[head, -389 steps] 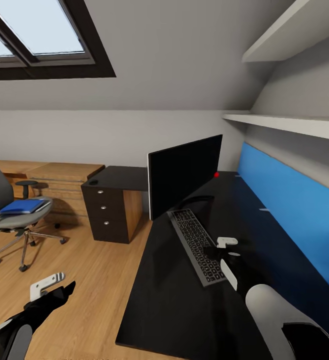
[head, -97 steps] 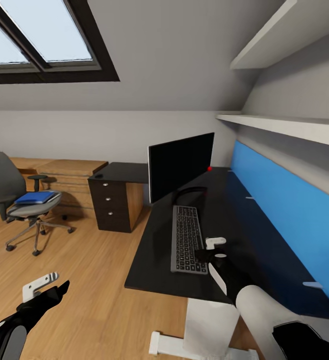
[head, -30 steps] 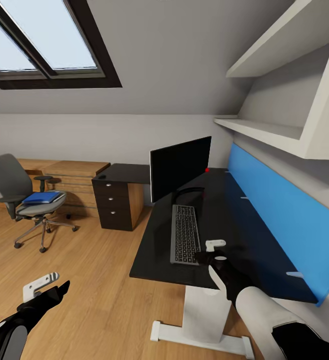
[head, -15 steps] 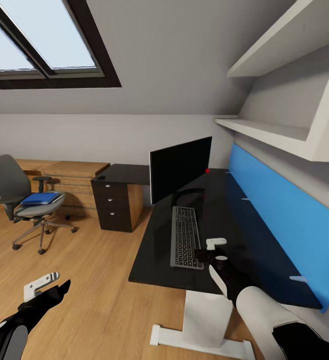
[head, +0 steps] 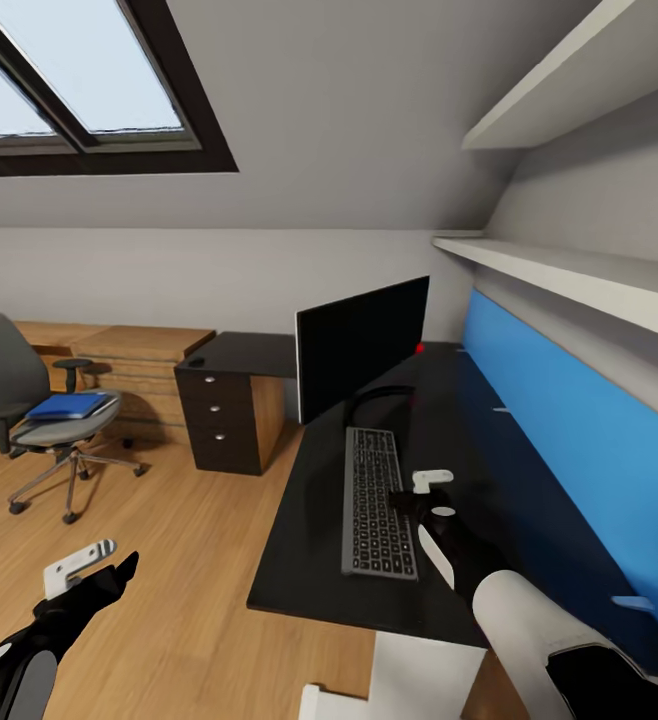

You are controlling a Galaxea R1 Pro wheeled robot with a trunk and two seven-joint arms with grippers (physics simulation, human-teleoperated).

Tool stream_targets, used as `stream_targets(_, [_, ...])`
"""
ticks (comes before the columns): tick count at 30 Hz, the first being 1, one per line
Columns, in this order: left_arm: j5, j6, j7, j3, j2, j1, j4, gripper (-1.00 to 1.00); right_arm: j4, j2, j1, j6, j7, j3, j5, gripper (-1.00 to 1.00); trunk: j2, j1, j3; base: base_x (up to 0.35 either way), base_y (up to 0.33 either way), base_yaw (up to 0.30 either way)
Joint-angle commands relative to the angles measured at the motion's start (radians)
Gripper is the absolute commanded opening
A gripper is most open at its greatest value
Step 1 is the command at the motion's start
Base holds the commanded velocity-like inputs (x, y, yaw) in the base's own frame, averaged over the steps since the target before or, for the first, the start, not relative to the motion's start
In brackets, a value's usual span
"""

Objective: In the bedroom, organize the workspace by keeping the computer under the desk, ensuring the monitor is on the desk, placing the keyboard on the desk next to the monitor, placing the mouse on the desk next to the keyboard, moving the folder from the swivel chair onto the desk next to the mouse, stacking the notebook on top of the folder with the pen on top of the notebook, and positioning the swivel chair next to the desk.

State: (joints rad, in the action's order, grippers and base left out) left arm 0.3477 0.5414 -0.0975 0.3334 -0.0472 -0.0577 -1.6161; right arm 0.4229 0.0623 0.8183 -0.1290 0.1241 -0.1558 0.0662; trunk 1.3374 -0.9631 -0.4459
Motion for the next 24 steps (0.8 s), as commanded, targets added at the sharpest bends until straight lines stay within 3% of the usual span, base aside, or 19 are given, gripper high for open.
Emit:
stream_targets(1, [0.010, 0.005, -0.008, -0.001, 0.000, -0.001, -0.001, 1.00, 0.002, -0.001, 0.001, -0.006, 0.008, -0.008, 0.007, 1.00, 0.001, -0.001, -0.001, 0.318, 0.000, 0.000])
stream_targets(17, [0.008, 0.005, -0.008, -0.002, 0.000, -0.001, 0.000, 1.00, 0.001, -0.008, -0.001, -0.006, 0.008, -0.006, 0.006, 1.00, 0.001, -0.001, -0.001, 0.317, 0.000, 0.000])
stream_targets(24, [0.008, 0.008, -0.008, -0.003, 0.000, -0.001, 0.001, 1.00, 0.000, -0.017, 0.000, -0.006, 0.008, 0.006, 0.007, 1.00, 0.001, -0.001, -0.001, 0.147, 0.000, 0.000])
